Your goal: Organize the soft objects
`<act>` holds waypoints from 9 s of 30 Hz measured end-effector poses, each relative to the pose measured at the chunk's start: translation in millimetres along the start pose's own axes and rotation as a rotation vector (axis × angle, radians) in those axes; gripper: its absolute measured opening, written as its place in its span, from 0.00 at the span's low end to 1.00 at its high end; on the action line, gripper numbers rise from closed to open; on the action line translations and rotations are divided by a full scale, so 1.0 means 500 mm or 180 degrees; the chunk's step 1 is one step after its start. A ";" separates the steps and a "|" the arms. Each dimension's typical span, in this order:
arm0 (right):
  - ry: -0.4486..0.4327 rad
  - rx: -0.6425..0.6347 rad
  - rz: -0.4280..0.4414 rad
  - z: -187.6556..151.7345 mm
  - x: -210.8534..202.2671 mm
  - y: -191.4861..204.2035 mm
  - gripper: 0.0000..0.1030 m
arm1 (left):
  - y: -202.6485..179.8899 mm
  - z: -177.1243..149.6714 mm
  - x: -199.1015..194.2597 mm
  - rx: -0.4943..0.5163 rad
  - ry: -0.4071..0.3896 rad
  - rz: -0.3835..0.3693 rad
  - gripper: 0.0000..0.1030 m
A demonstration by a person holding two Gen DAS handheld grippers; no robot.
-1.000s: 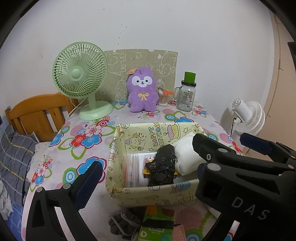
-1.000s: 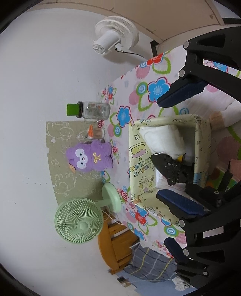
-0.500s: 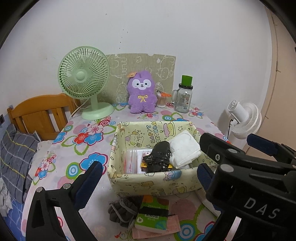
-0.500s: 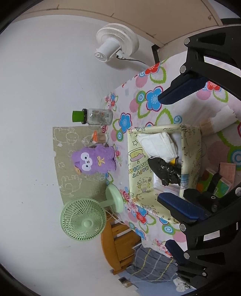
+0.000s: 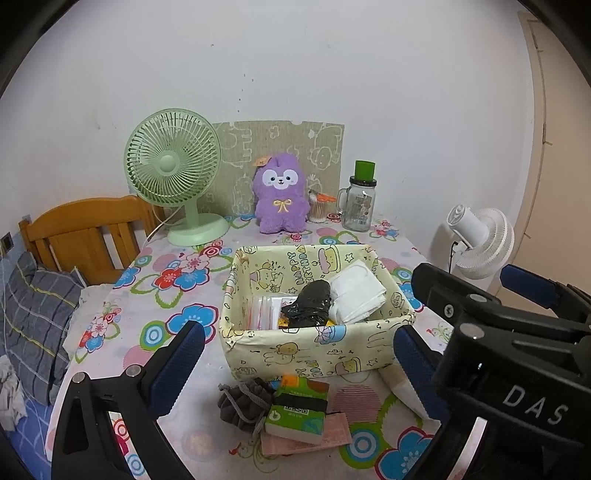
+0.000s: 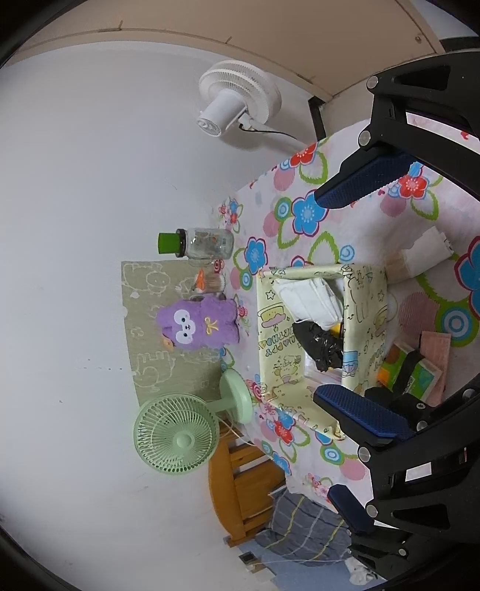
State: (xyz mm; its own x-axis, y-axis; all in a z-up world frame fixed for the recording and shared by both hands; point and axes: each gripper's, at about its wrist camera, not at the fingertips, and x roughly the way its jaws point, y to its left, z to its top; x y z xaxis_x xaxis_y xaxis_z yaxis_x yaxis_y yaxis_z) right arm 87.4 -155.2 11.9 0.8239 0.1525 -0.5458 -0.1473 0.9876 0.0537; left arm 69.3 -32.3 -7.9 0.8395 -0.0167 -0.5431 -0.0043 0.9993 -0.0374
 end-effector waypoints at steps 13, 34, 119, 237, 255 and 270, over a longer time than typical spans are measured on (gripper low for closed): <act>-0.0098 -0.0032 -0.0083 -0.024 -0.044 -0.013 0.95 | -0.009 -0.015 -0.030 -0.0013 -0.0080 -0.0081 1.00; 0.0002 -0.0106 -0.0061 -0.093 -0.031 -0.033 0.95 | -0.029 -0.086 -0.003 0.0040 0.0120 -0.0096 1.00; 0.1004 -0.0126 0.0185 -0.187 0.208 -0.023 0.23 | -0.017 -0.168 0.176 0.0196 0.0740 0.0163 0.83; 0.0188 -0.0311 0.0221 -0.002 0.018 0.042 0.24 | -0.017 0.012 0.021 0.0036 0.0061 0.0020 0.55; 0.0190 -0.0320 0.0250 0.034 0.057 0.054 0.24 | -0.001 0.045 0.057 0.0031 0.0062 0.0052 0.54; 0.0270 -0.0310 0.0305 0.059 0.128 0.052 0.24 | 0.006 0.070 0.117 0.0015 0.0140 0.0124 0.54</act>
State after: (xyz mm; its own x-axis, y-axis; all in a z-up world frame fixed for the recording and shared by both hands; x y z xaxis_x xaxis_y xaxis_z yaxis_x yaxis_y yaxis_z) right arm 152.8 -118.8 3.0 0.7550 0.2381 -0.6110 -0.2786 0.9599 0.0298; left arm 137.5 -29.3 -10.2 0.8141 0.0208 -0.5804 -0.0338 0.9994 -0.0116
